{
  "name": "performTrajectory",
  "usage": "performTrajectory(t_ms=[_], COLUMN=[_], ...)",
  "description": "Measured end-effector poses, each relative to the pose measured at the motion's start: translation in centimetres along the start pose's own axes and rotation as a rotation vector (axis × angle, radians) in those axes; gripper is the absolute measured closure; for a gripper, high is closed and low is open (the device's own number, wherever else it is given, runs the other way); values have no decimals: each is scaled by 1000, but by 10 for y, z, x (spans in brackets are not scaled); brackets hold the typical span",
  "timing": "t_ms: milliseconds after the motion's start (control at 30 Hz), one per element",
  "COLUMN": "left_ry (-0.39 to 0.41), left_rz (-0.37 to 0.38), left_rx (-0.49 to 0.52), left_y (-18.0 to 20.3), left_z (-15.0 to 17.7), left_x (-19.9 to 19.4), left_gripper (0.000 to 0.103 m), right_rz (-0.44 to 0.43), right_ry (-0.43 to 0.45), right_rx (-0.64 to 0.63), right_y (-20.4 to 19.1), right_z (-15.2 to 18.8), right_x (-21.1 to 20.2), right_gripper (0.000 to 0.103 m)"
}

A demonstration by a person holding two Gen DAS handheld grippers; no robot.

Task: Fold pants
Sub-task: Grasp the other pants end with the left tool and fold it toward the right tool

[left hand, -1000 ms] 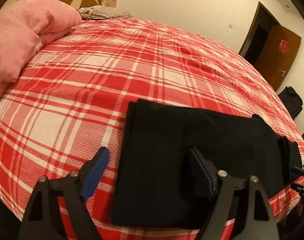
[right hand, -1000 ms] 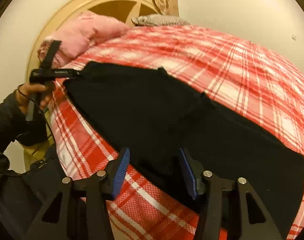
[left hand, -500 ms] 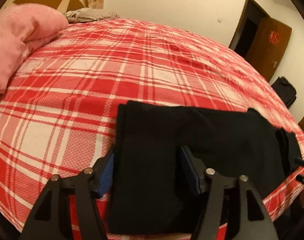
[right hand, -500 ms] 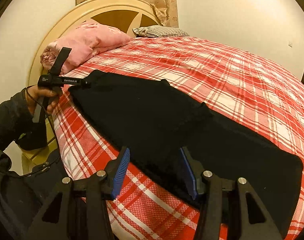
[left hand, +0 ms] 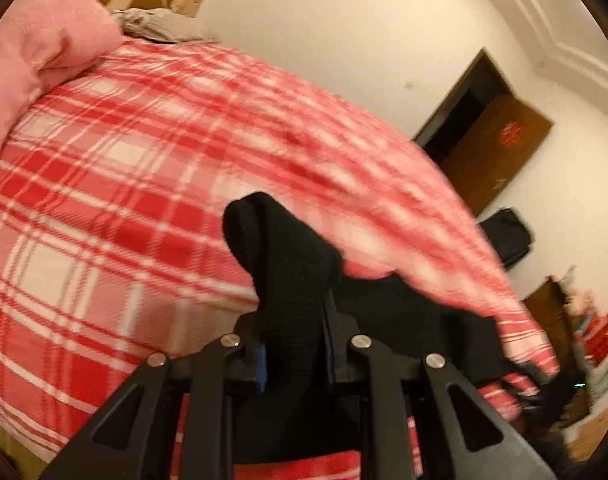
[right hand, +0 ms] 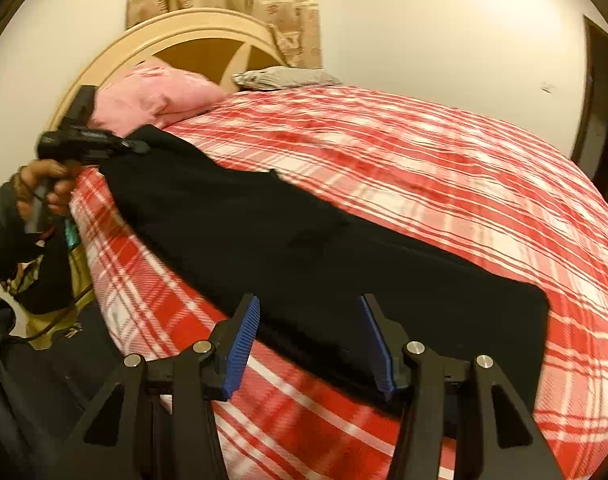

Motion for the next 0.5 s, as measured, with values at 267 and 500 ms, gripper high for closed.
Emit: performTrajectory(t_ms=[267,500], left_ry=[21,-4], left_rz=[176,281], left_rx=[35,132], left_y=[91,174], left_z=[-19,-34], left_x=[-6,6], left_gripper=[82,82], right_rz=[74,135], right_ry=[52,100], right_rx=[85,129], right_y=[42,75], right_z=[-1,3], right_x=[-27,-54], right_gripper=[50,50])
Point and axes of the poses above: each gripper's, at about its wrist camera, not at the fingertips, and x roughly the way its jaws point, y to its right, z to its underside, the point moved 5 cm from there along x, roughly the way its jaws point, and after that the axes turned 4 degrees about x, right-handed, at the moved point
